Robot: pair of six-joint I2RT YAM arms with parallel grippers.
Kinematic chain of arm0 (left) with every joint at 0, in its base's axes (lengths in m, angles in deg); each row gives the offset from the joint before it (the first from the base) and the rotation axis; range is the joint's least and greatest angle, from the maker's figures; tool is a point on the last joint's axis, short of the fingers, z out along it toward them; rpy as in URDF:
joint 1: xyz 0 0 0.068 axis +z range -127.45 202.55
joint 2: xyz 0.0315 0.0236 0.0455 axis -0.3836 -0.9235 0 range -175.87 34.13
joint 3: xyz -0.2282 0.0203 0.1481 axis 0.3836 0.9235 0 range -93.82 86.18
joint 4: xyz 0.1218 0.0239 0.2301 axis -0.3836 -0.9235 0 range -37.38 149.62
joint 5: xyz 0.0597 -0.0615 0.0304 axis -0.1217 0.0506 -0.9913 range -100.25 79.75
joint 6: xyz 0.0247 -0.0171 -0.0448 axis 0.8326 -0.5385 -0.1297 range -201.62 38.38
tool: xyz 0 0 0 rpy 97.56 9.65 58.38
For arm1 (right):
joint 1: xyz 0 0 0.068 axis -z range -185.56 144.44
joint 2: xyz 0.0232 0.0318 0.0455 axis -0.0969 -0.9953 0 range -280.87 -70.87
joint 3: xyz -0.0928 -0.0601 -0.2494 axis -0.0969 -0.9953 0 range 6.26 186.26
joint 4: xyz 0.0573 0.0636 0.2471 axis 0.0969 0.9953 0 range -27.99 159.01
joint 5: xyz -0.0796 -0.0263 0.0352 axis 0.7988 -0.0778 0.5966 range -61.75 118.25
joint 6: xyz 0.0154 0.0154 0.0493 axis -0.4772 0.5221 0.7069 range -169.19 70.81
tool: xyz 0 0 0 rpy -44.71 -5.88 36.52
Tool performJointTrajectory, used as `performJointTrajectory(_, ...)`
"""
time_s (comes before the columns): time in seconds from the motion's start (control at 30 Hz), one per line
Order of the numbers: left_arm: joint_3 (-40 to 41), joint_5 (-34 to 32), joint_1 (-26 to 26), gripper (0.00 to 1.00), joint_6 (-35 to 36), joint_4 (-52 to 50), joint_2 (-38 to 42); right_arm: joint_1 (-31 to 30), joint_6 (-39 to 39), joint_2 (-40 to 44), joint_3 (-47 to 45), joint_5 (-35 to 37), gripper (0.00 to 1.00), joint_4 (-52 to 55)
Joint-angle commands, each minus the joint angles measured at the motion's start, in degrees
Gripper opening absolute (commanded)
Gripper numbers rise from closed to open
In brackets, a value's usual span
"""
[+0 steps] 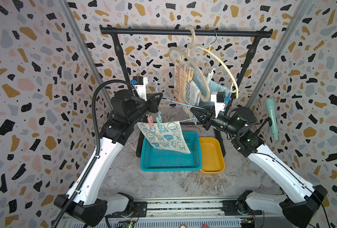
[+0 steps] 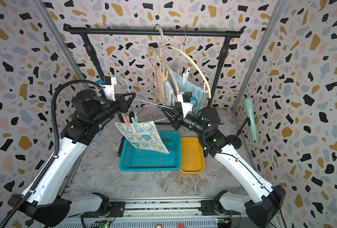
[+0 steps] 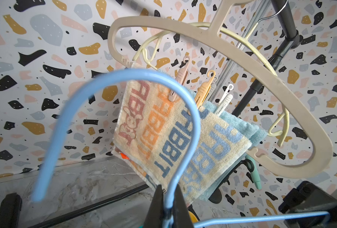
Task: Remove the clothespins securing towels to the hanger
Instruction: Pick up the hanger from the clothesline.
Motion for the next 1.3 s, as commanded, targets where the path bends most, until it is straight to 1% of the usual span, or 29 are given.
performJointTrajectory(0.0, 0.39, 1.01, -0.58, 0.00, 0.78, 3.02, -0.13, -0.04, -0.69, 2.05, 0.38, -0.46, 0.37, -0.70)
performJointTrajectory(0.03, 0.39, 0.85, -0.56, 0.00, 0.83, 3.08, -0.16, 0.10, -1.13, 2.72, 0.12, 0.06, 0.42, 0.10)
performJointTrajectory(0.1, -0.03, 0.79, -0.58, 0.00, 1.21, 3.04, -0.20, 0.42, -2.00, 4.23, -0.48, 1.33, 0.46, 1.79)
performJointTrajectory(0.17, -0.39, 0.79, -0.61, 0.00, 1.71, 3.03, -0.33, 0.84, -2.72, 5.72, -1.06, 2.47, 0.48, 3.56)
performJointTrajectory(0.4, -0.82, 0.42, -0.67, 0.00, 2.19, 3.12, -0.32, 0.99, -5.12, 11.72, -2.23, 6.71, 0.49, 11.76)
performJointTrajectory(0.53, -0.77, -0.27, -0.82, 0.00, 2.15, 3.21, -0.33, 0.67, -5.83, 14.86, -3.09, 4.50, 0.48, 14.84)
performJointTrajectory(0.63, -0.17, -1.94, -0.90, 0.00, 1.67, 3.87, 0.11, -1.67, -8.05, 15.29, -1.74, 4.13, 0.47, 19.82)
performJointTrajectory(0.77, -0.47, -2.50, -1.08, 0.00, 1.16, 4.01, 0.19, -6.51, -10.94, 15.95, -1.57, 8.42, 0.47, 22.99)
performJointTrajectory(0.87, -0.73, -1.33, -1.42, 0.00, 1.44, 4.05, 0.02, -8.18, -12.45, 15.02, -1.82, 7.75, 0.47, 23.18)
performJointTrajectory(0.93, -0.93, -0.28, -1.53, 0.00, 2.00, 3.57, -0.14, -8.72, -13.68, 13.68, -1.85, 5.84, 0.47, 22.77)
performJointTrajectory(1.07, -1.39, 3.55, -1.46, 0.00, 3.31, 1.89, -0.47, -8.94, -16.91, 10.00, -1.68, 0.53, 0.50, 20.90)
performJointTrajectory(1.27, -1.13, 9.24, -1.50, 0.00, 3.93, 0.90, -1.68, -8.94, -22.09, 3.91, 0.23, -2.89, 0.54, 18.23)
